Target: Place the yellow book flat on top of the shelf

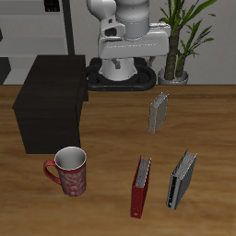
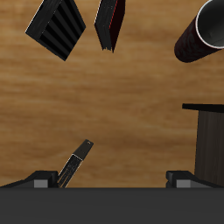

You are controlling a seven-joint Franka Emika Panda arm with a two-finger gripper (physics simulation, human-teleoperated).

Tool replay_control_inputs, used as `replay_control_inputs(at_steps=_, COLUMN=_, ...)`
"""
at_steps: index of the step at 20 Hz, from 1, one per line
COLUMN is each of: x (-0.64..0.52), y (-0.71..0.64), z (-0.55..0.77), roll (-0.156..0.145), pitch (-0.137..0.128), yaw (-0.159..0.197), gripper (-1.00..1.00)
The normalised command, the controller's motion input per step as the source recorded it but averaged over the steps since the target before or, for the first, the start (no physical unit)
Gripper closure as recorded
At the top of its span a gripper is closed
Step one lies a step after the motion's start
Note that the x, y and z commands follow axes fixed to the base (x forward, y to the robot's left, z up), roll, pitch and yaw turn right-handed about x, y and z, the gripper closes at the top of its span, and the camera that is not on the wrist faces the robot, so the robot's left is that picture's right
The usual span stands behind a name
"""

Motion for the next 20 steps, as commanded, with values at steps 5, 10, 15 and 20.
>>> replay_control_inputs(at_steps=5, x=-0.12, y=0.2, z=-0.06, roll=-0.02, pitch=-0.018, yaw=-0.046, gripper=-1.0)
replay_control_inputs(at_steps=10, x=-0.11, y=0.51, z=-0.18, roll=0.031, pitch=0.006, yaw=-0.048, gripper=-1.0)
replay_control_inputs(at_steps=15, x=-0.18, y=0.37, z=-0.11, roll=0.001, pitch=-0.017, yaw=-0.073, gripper=-1.0)
replay_control_inputs(at_steps=20, x=-0.24, y=0.37, z=-0.09, roll=0.021, pitch=-0.052, yaw=-0.052, gripper=-1.0)
